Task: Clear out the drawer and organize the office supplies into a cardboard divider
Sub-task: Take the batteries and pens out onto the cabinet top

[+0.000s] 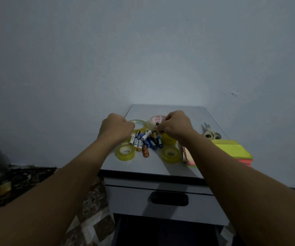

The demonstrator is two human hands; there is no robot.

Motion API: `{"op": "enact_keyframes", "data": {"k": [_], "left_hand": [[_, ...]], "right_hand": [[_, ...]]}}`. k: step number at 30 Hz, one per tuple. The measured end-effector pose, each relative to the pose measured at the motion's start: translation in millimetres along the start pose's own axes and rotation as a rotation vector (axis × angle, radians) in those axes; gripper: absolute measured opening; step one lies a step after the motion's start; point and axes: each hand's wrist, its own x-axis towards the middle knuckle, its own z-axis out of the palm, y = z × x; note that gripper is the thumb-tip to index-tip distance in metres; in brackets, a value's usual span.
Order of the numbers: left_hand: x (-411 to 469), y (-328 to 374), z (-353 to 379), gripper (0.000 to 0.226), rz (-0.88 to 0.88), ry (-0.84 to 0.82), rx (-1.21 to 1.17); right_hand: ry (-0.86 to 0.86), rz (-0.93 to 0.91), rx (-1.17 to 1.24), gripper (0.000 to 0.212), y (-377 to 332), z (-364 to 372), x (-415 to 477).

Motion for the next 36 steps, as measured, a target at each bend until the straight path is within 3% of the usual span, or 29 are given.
{"op": "enact_keyframes", "data": {"k": [11,20,25,30,36], "left_hand": [[-20.0,-37.2,-33.8,0.021,-0.145,-0.036,-0.228],[-31.5,-34.9,-34.6,0.022,-0.14,-0.053,-0.26],[-42.8,-33.6,-40.3,0.022,-0.14,-0.053,-0.277],[-71.8,-27.6,-51.7,0.019,-0.101,-0.034,-0.318],[-129.4,-32.4,-40.9,0.017,-0.101,-0.083,-0.326]], "right_hand": [[0.066,-0.032,-0.229,0.021,4.6,32.3,18.1],[0.044,-0.085,-0.297,0.022,10.1,35.9,24.1],[0.04,-0.115,-0.22,0.017,4.2,23.2,15.6],[0.004,-0.104,0.067,0.005,-15.2,-13.4,-23.0],[-0.205,-0.132,0.244,0.008,-8.8,-55.5,-99.9]]}}
